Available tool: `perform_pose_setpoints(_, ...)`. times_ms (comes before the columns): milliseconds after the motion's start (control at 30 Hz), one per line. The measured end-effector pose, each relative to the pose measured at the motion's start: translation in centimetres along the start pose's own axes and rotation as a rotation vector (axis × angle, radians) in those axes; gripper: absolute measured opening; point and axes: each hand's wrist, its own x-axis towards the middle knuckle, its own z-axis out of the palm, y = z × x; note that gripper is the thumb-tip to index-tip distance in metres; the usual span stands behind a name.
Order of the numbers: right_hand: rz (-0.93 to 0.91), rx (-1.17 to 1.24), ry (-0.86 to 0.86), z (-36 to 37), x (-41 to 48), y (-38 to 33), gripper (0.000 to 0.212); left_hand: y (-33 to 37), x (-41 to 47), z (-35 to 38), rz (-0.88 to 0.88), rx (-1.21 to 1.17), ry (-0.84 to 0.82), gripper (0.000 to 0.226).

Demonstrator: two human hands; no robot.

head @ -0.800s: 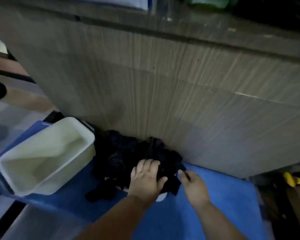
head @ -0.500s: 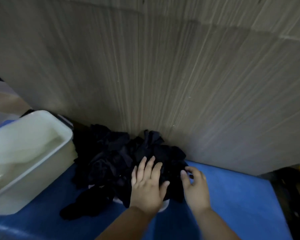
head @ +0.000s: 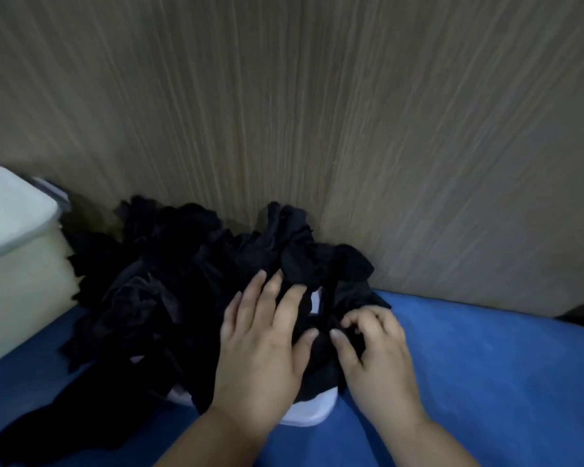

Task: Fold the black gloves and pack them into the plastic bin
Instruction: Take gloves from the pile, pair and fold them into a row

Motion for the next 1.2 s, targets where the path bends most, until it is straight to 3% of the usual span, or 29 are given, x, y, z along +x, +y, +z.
perform_pose_setpoints(167,-0.024,0.081,0.082,-0.5,0.0,0.8,0.02,0.1,0.1,0.2,-0.012,0.022,0.043,0.048)
perform_pose_setpoints(367,0.144,0.131,0.113,-2.3,-0.7,0.2,0.026,0.5,0.0,-0.7,-0.006,-0.059,0.045,0.051)
perform_pose_setpoints(600,0.205,0.204,0.144,-4.6,-2.2,-0.1,0.026,3.2,-2.6,-2.7,0.081,-0.235,0.201,0.032)
perform_pose_setpoints(733,0.273,0.315,0.133,-6.4,-4.2,0.1,0.022,5.4,-4.4,-3.3,0.038,-0.415,-0.039,0.038)
perform_pose_setpoints(900,0.263,0.371,0.149,-9.2,-6.7,0.3,0.023,8.0,-5.3,-2.8,-0.175,-0.645,-0.326,0.053)
perform_pose_setpoints(1000,0.269,0.381,0.172,-10.3,-8.1,0.5,0.023,9.1,-5.8,-2.5,-0.299,-0.849,-0.498,0.039)
perform_pose_setpoints(1100,0.281,0.4,0.175,-10.9,-9.4,1.0,0.019,10.0,-6.7,-2.1,-0.371,-1.058,-0.534,0.019)
perform_pose_setpoints(1200,0.3,0.49,0.097,-11.7,-10.8,1.1,0.013,10.8,-7.2,-2.1,-0.425,-1.116,-0.433,0.007)
